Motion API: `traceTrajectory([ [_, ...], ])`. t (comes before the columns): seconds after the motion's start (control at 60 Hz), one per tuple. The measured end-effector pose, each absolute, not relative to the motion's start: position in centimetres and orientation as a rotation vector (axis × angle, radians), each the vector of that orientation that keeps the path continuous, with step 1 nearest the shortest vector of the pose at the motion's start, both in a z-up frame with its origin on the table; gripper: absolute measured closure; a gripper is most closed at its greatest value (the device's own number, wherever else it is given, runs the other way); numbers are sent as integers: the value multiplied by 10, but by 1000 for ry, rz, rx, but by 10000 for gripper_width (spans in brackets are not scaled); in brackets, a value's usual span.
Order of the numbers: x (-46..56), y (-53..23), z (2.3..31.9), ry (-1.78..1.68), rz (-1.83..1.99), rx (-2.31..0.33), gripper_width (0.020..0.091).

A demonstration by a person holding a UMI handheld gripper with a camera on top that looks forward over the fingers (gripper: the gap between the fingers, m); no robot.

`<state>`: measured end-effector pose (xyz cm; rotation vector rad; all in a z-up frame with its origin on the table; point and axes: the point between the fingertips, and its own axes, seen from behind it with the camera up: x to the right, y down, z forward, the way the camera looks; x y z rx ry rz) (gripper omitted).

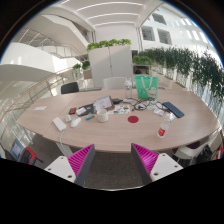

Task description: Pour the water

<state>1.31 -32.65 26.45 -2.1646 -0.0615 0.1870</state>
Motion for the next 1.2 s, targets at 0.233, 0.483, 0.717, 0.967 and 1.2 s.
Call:
traceTrajectory([
  [0.233,21,-318,257,0,141,-2110,307],
  [0.483,66,-307,249,67,-6,-1988,308],
  [0.717,197,-200,171,153,-95,-1872,310],
  [0.967,284,-74,91,188,-131,-1839,307],
  [1.2,301,-20,69,143,-114,-1813,413],
])
